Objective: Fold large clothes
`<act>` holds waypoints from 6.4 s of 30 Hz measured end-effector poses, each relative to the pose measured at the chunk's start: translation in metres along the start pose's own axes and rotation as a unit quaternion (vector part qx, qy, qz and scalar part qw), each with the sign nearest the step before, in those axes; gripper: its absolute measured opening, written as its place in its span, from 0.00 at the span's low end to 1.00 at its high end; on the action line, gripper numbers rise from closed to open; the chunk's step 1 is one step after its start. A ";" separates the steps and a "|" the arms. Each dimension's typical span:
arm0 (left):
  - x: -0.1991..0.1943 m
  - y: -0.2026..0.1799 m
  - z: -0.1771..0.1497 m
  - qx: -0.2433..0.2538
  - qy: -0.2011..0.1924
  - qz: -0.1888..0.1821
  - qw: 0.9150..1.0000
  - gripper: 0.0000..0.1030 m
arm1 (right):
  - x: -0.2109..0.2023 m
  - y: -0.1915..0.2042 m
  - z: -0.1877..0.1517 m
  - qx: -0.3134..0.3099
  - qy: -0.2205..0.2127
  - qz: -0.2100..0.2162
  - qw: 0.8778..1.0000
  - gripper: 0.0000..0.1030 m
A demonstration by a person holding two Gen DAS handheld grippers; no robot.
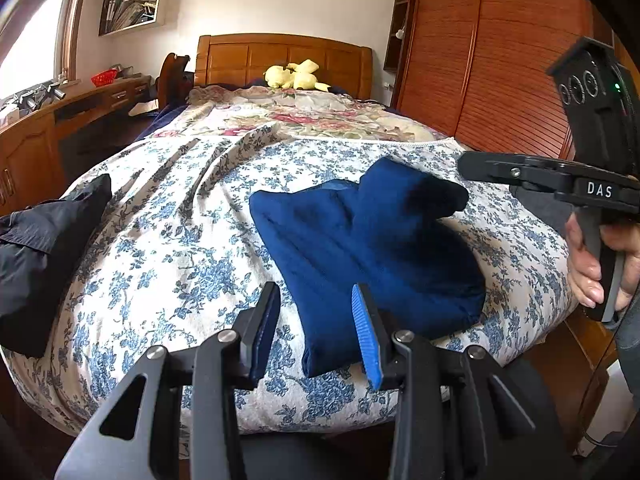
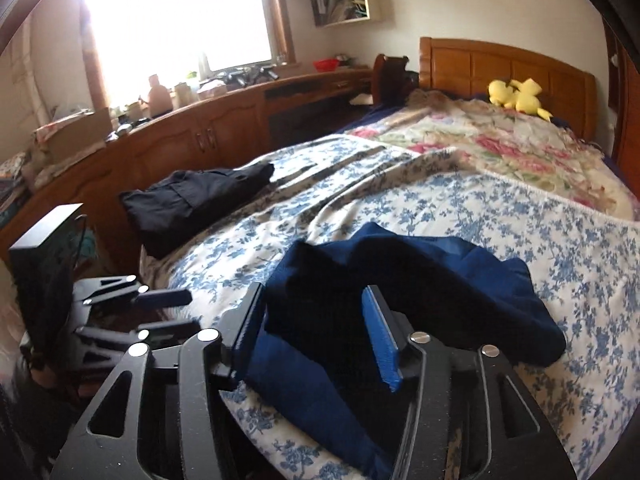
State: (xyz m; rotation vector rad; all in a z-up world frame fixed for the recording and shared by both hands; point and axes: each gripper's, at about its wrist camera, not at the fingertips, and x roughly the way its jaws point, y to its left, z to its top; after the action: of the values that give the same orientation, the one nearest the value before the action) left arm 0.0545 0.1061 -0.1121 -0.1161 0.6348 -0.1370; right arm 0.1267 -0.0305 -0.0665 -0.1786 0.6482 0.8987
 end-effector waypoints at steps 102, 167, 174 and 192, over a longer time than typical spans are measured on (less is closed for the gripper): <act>-0.008 0.017 -0.040 -0.035 0.020 0.027 0.999 0.36 | 0.081 -0.110 -0.037 -0.021 0.105 -0.060 0.992 0.52; 0.080 0.021 -0.051 -0.106 0.060 -0.040 0.992 0.49 | 0.149 -0.273 -0.032 0.206 0.107 -0.121 0.965 0.42; 0.079 0.014 -0.050 -0.096 0.052 -0.041 0.993 0.30 | 0.150 -0.280 -0.036 0.227 0.122 -0.084 0.962 0.37; 0.028 0.025 0.003 -0.070 -0.045 -0.026 0.996 0.07 | 0.080 -0.225 0.019 0.137 0.041 -0.094 0.985 0.05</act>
State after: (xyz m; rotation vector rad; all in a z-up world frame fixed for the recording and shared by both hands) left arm 0.0810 0.1265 -0.1298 -0.2736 0.5504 -0.1370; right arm 0.3449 -0.1100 -0.1256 -0.0287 0.8106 0.6163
